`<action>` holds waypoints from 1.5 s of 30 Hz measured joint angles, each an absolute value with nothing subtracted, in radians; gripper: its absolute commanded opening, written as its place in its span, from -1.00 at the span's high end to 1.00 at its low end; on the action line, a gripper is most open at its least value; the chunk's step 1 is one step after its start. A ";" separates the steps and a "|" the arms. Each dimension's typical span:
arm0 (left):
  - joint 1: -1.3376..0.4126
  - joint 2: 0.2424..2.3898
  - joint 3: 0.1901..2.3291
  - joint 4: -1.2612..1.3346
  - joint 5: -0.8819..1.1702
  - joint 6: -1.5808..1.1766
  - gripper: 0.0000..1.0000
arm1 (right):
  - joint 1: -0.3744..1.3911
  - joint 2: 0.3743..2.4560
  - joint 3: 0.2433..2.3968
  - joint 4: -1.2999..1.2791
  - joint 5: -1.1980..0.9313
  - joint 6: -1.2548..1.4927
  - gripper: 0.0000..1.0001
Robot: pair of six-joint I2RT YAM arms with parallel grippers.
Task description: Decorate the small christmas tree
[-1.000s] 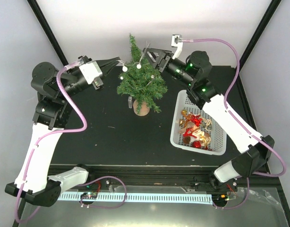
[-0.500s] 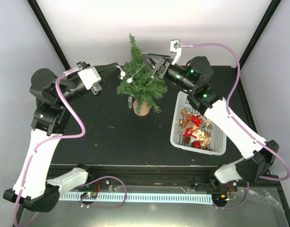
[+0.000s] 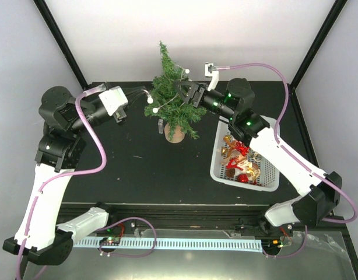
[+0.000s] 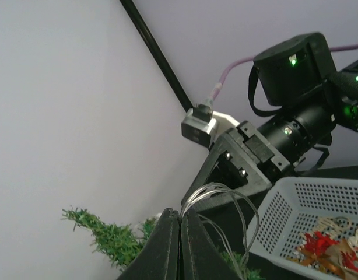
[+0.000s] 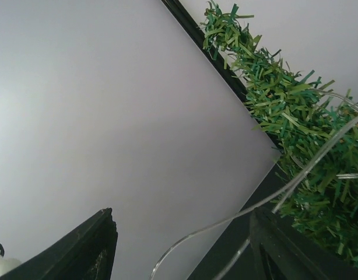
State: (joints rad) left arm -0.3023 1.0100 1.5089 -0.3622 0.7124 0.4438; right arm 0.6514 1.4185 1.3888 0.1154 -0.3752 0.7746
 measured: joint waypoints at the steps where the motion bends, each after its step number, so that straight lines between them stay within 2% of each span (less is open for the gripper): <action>1: -0.302 1.010 1.509 -0.378 0.710 0.451 0.97 | 0.652 1.412 1.383 0.111 -0.370 0.769 -0.33; 4: -0.302 1.008 1.509 -0.434 0.702 0.479 0.97 | 0.653 1.389 1.374 0.087 -0.345 0.755 -0.41; 16: -0.280 1.010 1.386 -0.561 0.668 0.574 0.97 | 0.640 1.293 1.400 -0.038 -0.207 0.632 -0.47; 26: -0.267 1.051 1.232 -0.520 0.618 0.619 0.97 | 0.627 1.257 1.354 -0.068 -0.169 0.625 -0.47; 45: -0.115 1.321 1.250 -0.385 0.553 0.732 0.95 | 0.626 1.227 1.304 -0.093 -0.157 0.626 -0.48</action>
